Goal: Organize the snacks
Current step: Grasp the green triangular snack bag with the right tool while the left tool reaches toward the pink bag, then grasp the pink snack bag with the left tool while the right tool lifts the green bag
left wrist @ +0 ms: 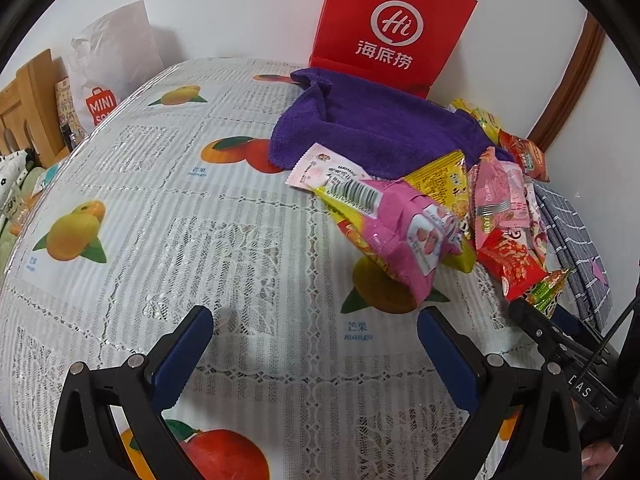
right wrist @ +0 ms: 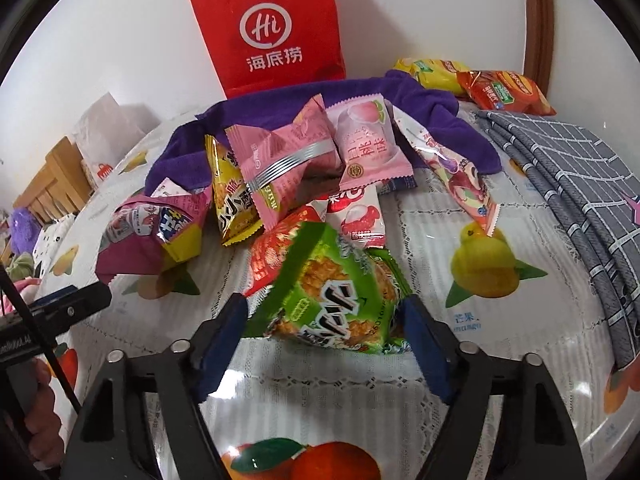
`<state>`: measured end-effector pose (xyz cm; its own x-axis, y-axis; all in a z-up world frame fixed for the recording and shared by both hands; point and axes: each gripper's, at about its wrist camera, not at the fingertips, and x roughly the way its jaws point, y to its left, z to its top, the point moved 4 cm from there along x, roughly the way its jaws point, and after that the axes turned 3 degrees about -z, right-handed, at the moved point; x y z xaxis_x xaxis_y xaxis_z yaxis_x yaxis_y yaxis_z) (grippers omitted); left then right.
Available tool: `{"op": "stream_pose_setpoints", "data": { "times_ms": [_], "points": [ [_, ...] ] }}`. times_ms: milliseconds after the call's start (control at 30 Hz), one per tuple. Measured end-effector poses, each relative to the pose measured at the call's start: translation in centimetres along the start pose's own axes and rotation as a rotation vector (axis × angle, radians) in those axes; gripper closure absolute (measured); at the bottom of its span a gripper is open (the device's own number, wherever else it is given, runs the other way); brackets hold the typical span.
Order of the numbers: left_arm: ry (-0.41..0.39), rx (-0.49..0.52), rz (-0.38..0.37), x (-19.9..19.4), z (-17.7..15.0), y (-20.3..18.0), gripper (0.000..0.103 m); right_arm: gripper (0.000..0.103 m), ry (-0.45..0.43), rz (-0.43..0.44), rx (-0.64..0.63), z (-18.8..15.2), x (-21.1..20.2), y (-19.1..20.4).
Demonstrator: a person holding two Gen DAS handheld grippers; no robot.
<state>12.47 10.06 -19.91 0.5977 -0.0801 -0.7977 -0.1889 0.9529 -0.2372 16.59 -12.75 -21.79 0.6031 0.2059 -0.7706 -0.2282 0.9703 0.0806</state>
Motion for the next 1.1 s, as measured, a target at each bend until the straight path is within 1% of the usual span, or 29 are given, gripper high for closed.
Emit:
{"op": "stream_pose_setpoints", "data": {
  "times_ms": [167,300,367,467,567,633,700,833,933,1100],
  "points": [
    [-0.021,0.023,-0.025,-1.0,0.5,-0.7,0.001,0.028,-0.004,-0.030,-0.018,-0.7,-1.0,-1.3],
    [-0.043,0.056,-0.037,-1.3,1.4,-1.9,0.001,0.028,0.004,-0.054,-0.003,-1.1,-1.3,-2.8],
    [-0.042,0.093,-0.029,-0.9,2.0,-2.8,0.001,0.028,0.025,-0.063,0.008,-1.4,-1.0,-3.5],
    [-0.046,0.138,-0.005,-0.2,3.1,-3.7,0.001,0.028,0.019,-0.073,0.011,-1.5,-1.1,-4.0],
    [-0.041,0.183,0.042,0.5,4.0,-3.8,0.001,0.028,0.008,-0.073,0.019,-1.6,-1.2,-4.4],
    [-0.021,0.214,0.073,1.4,4.5,-3.6,0.001,0.027,0.003,-0.075,0.027,-1.6,-1.2,-4.7],
    [-0.004,0.237,0.064,2.0,4.6,-3.7,0.001,0.027,-0.003,-0.075,0.038,-1.6,-1.2,-5.0],
    [0.037,0.301,0.023,3.5,4.2,-5.0,0.001,0.026,-0.004,-0.075,0.044,-1.4,-1.1,-5.0],
    [0.045,0.337,0.035,4.5,3.8,-5.9,0.001,0.025,0.001,-0.069,0.042,-1.3,-1.0,-5.1],
    [0.033,0.331,0.037,5.4,3.9,-6.5,0.001,0.023,0.009,-0.081,0.022,-1.2,-0.7,-4.8]
  ]
}}
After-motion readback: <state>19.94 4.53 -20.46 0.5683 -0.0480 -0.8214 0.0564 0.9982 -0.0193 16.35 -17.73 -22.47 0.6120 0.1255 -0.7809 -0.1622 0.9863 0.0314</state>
